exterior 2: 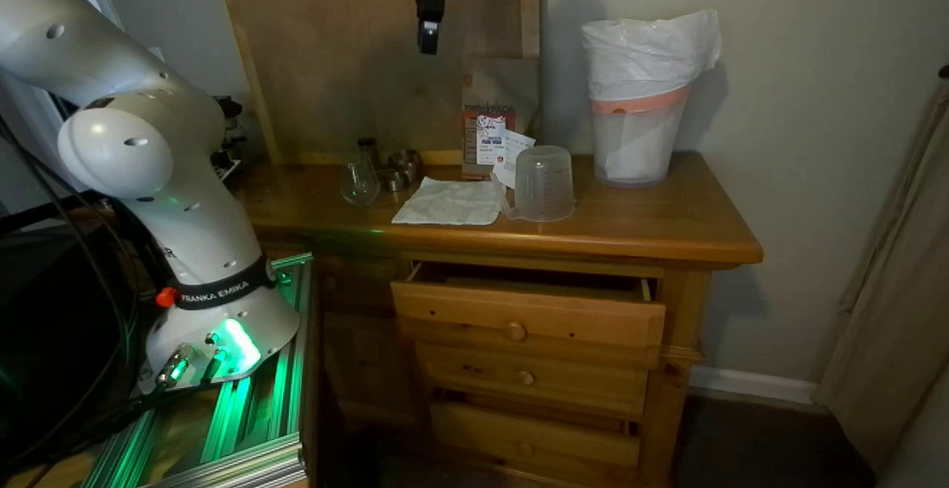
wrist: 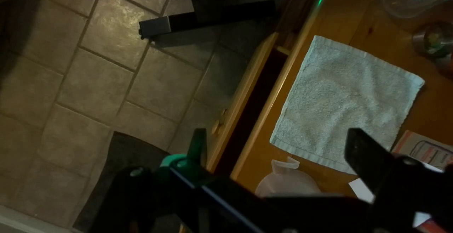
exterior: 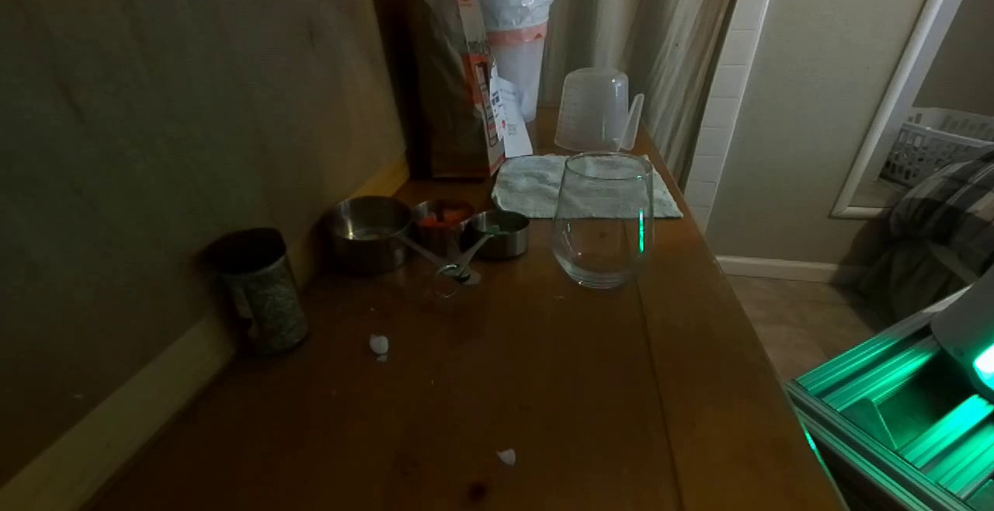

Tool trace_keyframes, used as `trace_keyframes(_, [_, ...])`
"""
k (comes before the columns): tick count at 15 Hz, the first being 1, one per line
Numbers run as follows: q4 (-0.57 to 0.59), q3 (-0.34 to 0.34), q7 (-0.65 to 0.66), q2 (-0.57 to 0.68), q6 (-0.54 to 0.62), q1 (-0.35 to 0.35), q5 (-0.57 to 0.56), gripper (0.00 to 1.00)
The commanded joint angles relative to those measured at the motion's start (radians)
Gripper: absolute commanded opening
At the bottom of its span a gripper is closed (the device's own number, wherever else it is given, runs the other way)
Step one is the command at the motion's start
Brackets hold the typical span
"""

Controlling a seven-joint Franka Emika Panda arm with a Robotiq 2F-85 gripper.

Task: Place the jug upright.

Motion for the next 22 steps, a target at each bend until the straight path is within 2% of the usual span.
trace_keyframes(1, [-0.014, 0.032, -0.116, 0.026, -0.002, 0.041, -0.027, 1.0])
trace_keyframes(8, [-0.108, 0.103, -0.317, 0.064, 0.124, 0.144, -0.077, 1.0])
trace_keyframes(12, [-0.168, 0.096, -0.467, 0.088, 0.279, 0.173, -0.145, 1.0])
trace_keyframes(15, [-0.193, 0.082, -0.563, 0.128, 0.398, 0.18, -0.151, 1.0])
trace_keyframes(16, [-0.181, 0.092, -0.508, 0.104, 0.343, 0.174, -0.13, 1.0])
trace_keyframes(22, [-0.185, 0.09, -0.513, 0.112, 0.353, 0.174, -0.13, 1.0])
